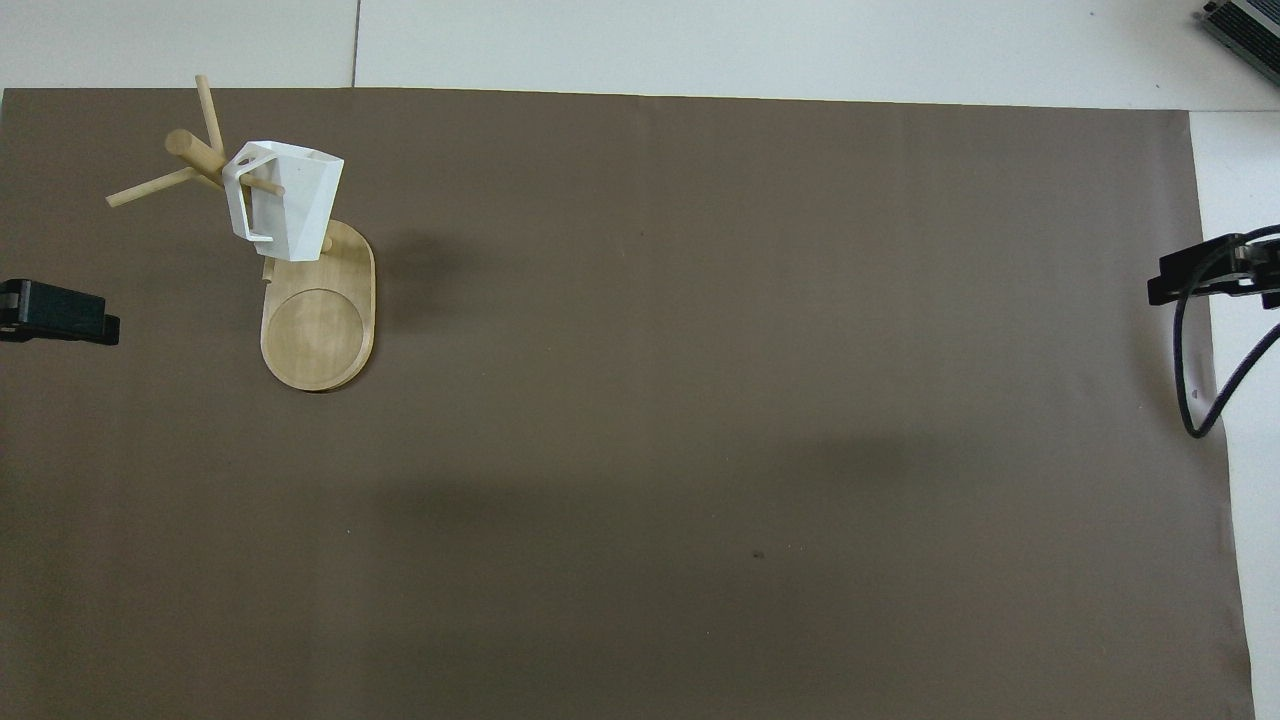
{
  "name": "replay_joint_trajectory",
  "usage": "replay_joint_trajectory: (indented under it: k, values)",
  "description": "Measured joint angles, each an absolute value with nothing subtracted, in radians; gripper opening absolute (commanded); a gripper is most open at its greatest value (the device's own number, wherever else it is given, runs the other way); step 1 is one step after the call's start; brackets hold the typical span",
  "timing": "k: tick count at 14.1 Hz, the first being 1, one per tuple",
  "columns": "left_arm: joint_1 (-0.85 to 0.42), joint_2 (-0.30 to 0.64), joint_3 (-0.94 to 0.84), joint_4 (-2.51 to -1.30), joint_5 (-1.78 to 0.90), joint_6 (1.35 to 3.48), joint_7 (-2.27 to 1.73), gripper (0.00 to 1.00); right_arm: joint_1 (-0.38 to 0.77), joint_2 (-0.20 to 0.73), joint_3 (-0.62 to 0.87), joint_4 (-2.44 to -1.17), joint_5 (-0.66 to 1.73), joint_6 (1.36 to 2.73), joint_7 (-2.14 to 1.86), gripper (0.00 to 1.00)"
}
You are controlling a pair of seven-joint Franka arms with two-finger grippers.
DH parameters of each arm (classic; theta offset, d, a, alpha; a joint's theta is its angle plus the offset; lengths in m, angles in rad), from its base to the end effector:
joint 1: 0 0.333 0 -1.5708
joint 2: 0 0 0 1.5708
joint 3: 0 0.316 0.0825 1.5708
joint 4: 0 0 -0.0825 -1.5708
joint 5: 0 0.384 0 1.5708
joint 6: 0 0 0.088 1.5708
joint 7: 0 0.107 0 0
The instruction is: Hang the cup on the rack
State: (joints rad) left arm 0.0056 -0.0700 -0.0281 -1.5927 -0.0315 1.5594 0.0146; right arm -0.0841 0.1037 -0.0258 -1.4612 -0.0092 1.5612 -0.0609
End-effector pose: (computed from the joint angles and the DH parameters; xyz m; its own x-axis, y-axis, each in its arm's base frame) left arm 0.5314 -0.0159 0.6512 0.9986 -0.0374 0.0371 -0.0385 -0.9988 0.0289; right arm 0.5823 -0.0644 0.6162 0.9988 -0.0489 -0.0044 -0.0489 -0.9987 0.0116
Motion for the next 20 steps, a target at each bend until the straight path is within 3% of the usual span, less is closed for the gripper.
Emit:
replay_joint_trajectory:
  k: [6,12,20]
  values:
    - [0.006,-0.077,-0.030,-1.574,-0.032,1.519,0.015,1.00,-0.084,0.104,-0.026,-1.461,-0.009,1.561,-0.061,1.00]
    - [0.005,-0.104,-0.032,-1.672,-0.033,1.605,0.015,1.00,-0.084,0.104,-0.026,-1.461,-0.009,1.561,-0.061,1.00]
    - [0.005,-0.120,-0.030,-1.683,-0.033,1.606,0.015,1.00,-0.084,0.104,-0.026,-1.461,-0.009,1.561,-0.061,1.00]
